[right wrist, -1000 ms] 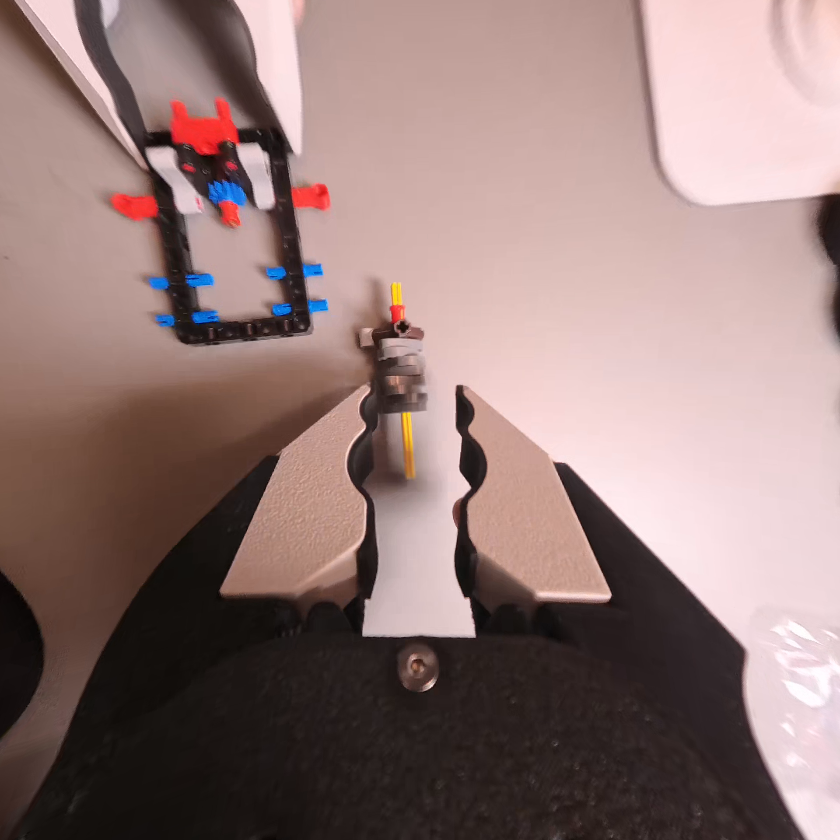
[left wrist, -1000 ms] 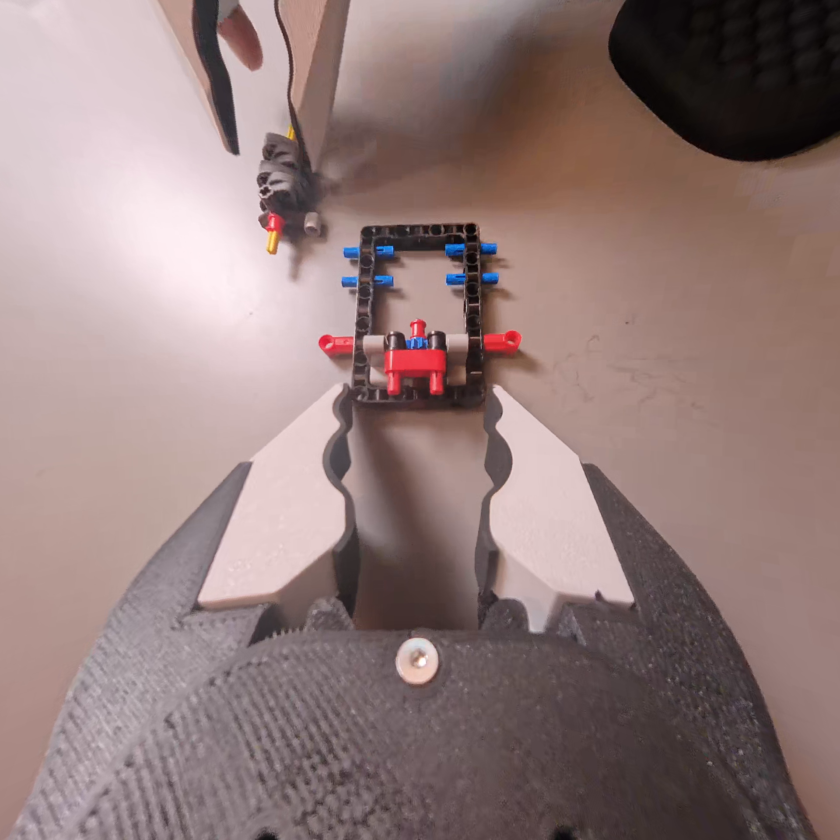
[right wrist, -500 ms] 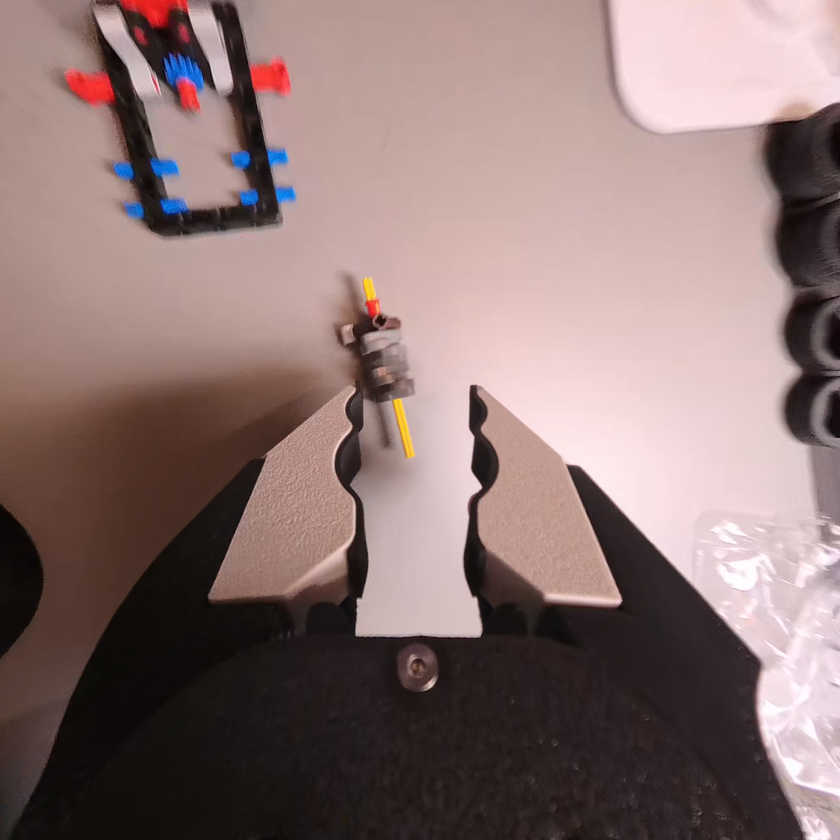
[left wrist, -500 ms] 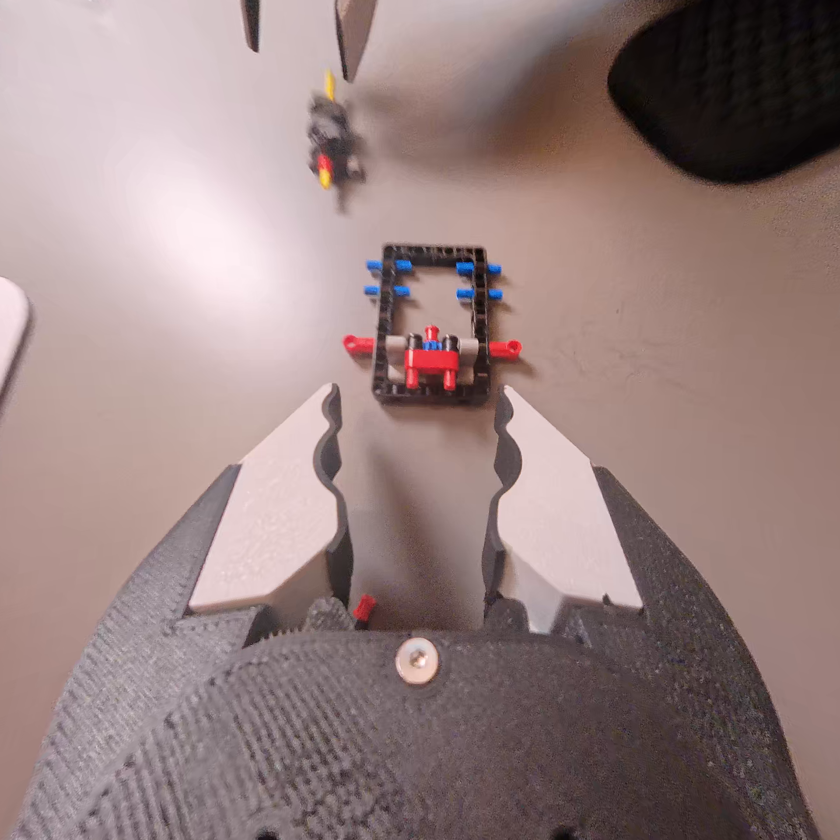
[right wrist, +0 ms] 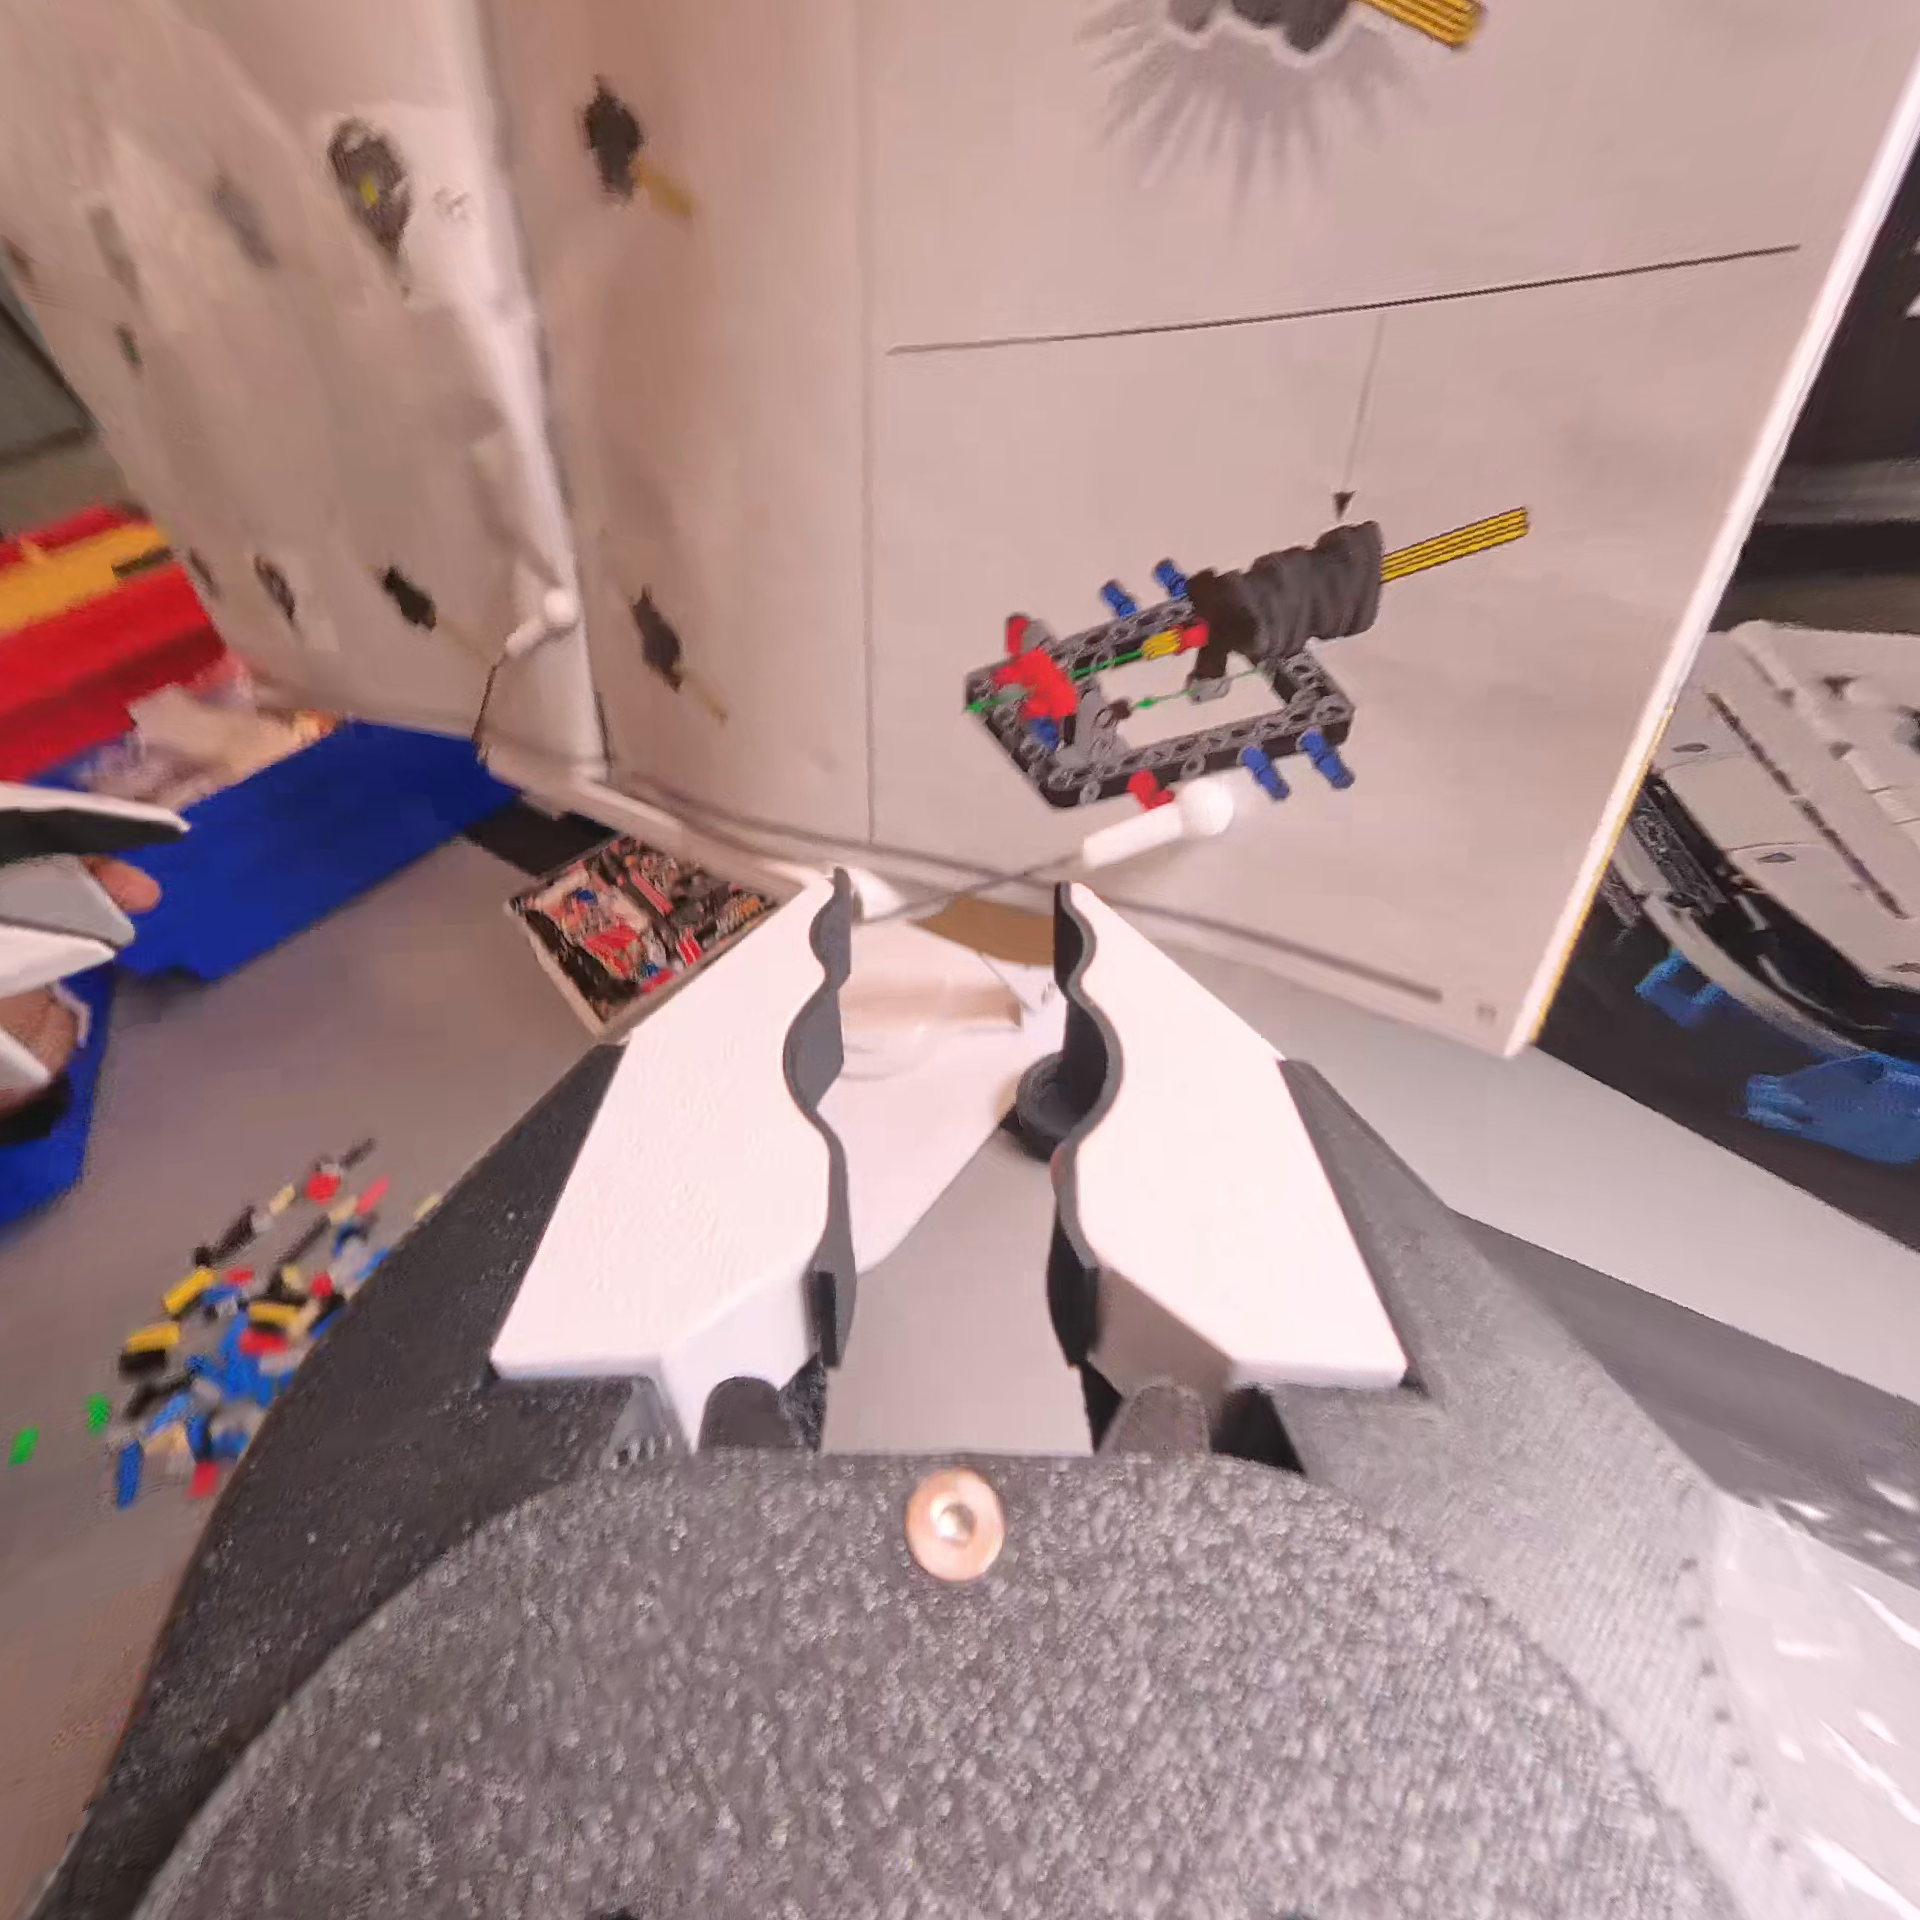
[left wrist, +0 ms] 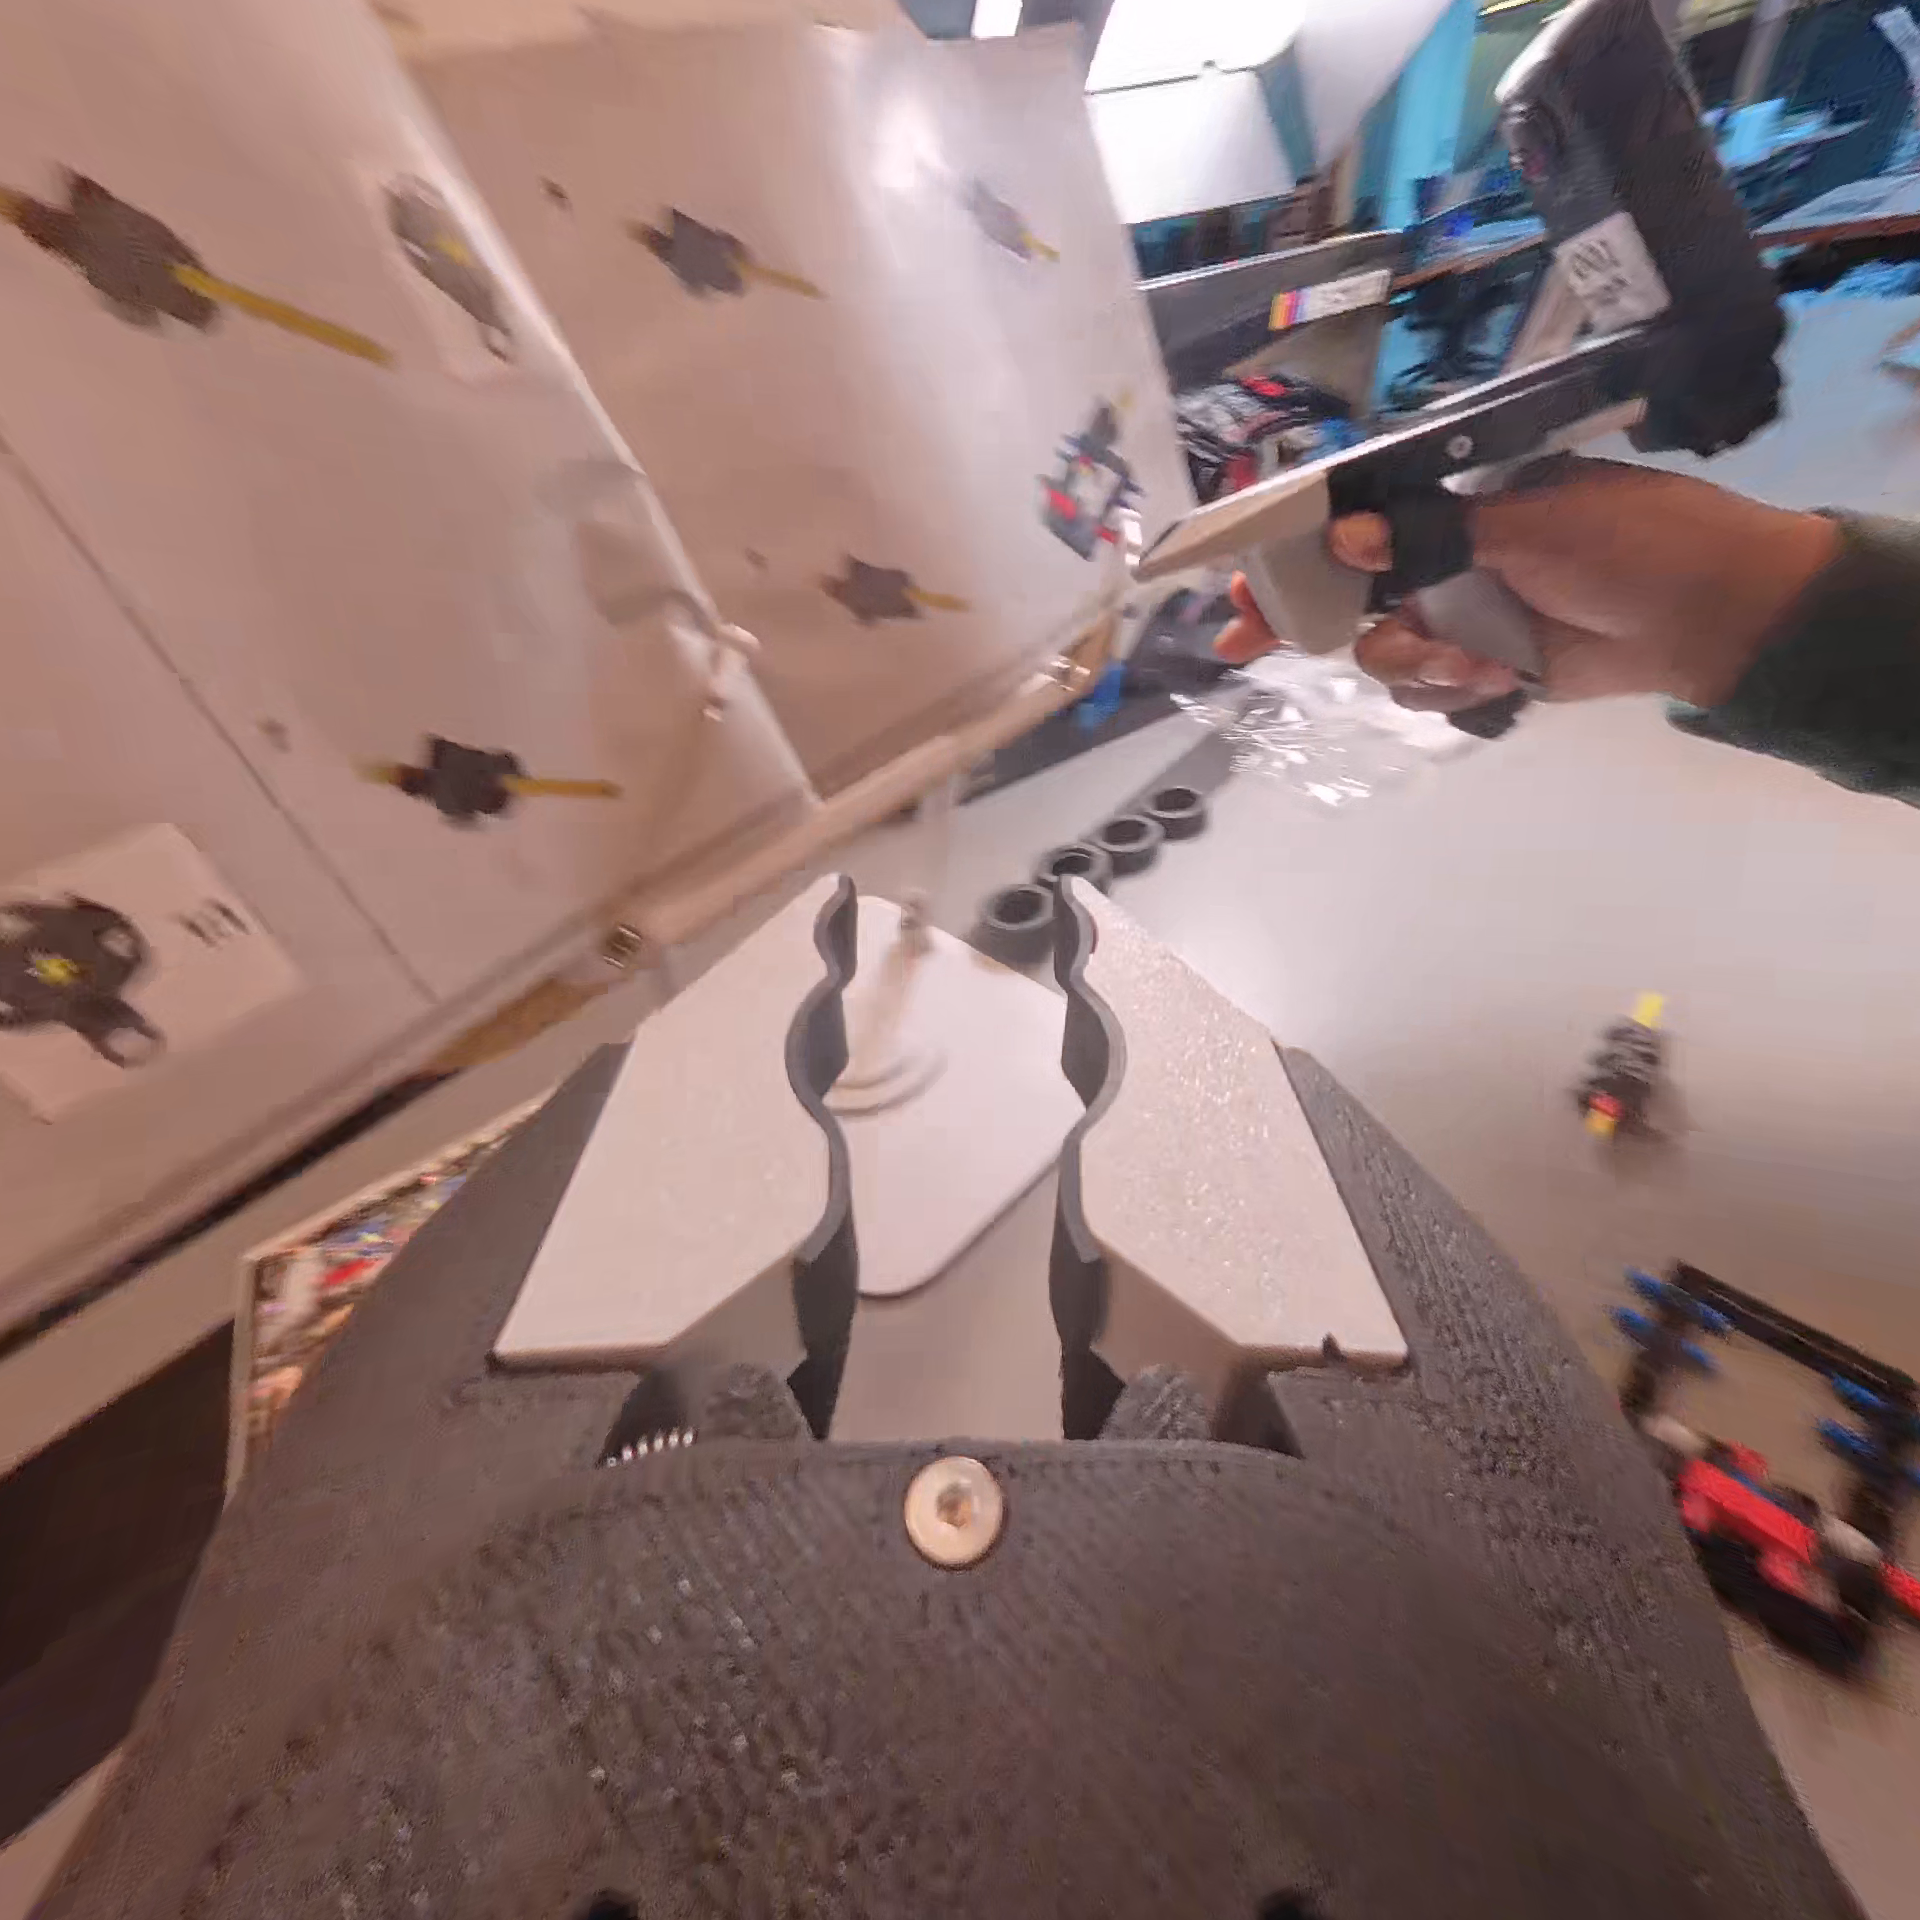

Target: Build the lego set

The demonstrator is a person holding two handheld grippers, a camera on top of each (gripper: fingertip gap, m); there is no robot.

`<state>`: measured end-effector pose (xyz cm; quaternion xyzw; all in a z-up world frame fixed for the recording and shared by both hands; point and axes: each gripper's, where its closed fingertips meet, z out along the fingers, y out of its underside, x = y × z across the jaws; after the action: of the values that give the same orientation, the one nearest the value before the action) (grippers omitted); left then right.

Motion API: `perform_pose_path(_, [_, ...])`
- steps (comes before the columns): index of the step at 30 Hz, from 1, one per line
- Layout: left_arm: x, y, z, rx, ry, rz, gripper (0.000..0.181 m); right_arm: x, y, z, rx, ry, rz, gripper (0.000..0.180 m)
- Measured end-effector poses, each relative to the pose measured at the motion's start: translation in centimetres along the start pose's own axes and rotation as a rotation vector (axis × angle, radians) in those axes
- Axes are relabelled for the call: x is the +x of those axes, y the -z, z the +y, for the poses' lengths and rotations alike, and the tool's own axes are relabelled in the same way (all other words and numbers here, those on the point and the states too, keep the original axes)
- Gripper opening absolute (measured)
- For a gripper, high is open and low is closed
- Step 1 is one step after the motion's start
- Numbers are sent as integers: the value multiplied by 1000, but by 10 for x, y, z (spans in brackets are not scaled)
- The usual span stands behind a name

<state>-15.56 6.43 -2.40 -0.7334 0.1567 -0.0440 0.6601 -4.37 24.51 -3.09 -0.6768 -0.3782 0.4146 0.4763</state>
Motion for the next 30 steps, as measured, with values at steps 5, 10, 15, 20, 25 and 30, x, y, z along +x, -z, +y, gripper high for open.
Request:
perform_pose_path(5, [-46,-33,-12,-73,-109,-129,36,16,-12,-2,67,-81,71,10])
perform_pose_path(10, [-69,-69,1,-182,-223,-180,33,18,-7,13,150,-201,25,10])
perform_pose_path(15, [-82,-79,5,-188,-272,-243,9,23,-4,36,174,-378,-65,9])
perform_pose_path(20, [-84,-76,6,-156,-243,-211,2,17,19,27,233,-195,-10,24])
perform_pose_path(25, [-84,-74,5,-125,-229,-228,1,-19,23,10,203,124,22,28])
perform_pose_path(30, [-87,-69,1,-40,-79,-225,1,-38,-1,8,146,270,40,29])
